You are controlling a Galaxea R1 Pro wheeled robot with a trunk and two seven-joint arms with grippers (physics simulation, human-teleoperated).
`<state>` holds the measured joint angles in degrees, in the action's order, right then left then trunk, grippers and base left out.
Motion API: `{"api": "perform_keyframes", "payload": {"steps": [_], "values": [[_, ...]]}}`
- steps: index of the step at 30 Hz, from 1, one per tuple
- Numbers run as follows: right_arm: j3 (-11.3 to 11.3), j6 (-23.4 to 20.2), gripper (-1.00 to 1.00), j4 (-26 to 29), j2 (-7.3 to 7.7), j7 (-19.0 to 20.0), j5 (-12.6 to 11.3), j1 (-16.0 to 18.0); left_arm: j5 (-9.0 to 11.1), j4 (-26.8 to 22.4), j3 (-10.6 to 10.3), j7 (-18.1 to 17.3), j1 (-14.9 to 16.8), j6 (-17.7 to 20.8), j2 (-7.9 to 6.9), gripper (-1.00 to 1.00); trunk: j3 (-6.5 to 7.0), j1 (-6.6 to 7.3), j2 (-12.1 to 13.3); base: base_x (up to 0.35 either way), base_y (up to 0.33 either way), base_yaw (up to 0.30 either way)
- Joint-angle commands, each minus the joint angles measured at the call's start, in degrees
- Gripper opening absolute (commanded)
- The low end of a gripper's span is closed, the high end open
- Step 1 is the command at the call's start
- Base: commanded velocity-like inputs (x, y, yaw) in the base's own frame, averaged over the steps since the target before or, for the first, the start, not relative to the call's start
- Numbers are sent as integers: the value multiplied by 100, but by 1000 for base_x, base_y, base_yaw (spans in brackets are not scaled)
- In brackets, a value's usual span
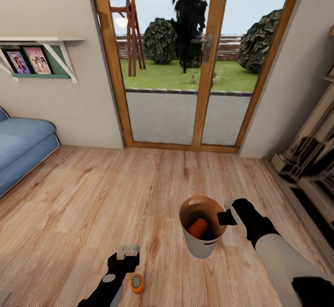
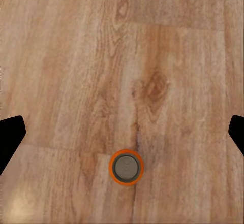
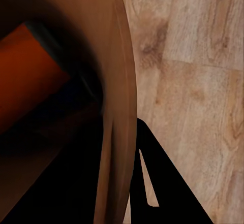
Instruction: Put the three can of soda from the living room inside the tash can in the kitchen.
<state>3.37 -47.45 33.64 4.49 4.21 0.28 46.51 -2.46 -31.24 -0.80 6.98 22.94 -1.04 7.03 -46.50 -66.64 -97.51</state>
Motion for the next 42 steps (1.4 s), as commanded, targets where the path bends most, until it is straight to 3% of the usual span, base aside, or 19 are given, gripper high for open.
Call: {"api": "perform_keyframes", "payload": {"steps": [1,20,42], "values": [[-8,-1,-100,3,-1,21,-81,4,0,-1,0,-1,0,0,-7,100,-9,0,0,0,0,0],[-11,-1,-100,-2,-1,18,-77,5,17,-55,-8,-4,0,-27,-62,100,-180,0,0,0,0,0],[-6,-1,-100,-6,-4,18,-72,5,18,-120,-8,-4,0,-27,-62,100,-774,-483,-883,0,0,0]]}}
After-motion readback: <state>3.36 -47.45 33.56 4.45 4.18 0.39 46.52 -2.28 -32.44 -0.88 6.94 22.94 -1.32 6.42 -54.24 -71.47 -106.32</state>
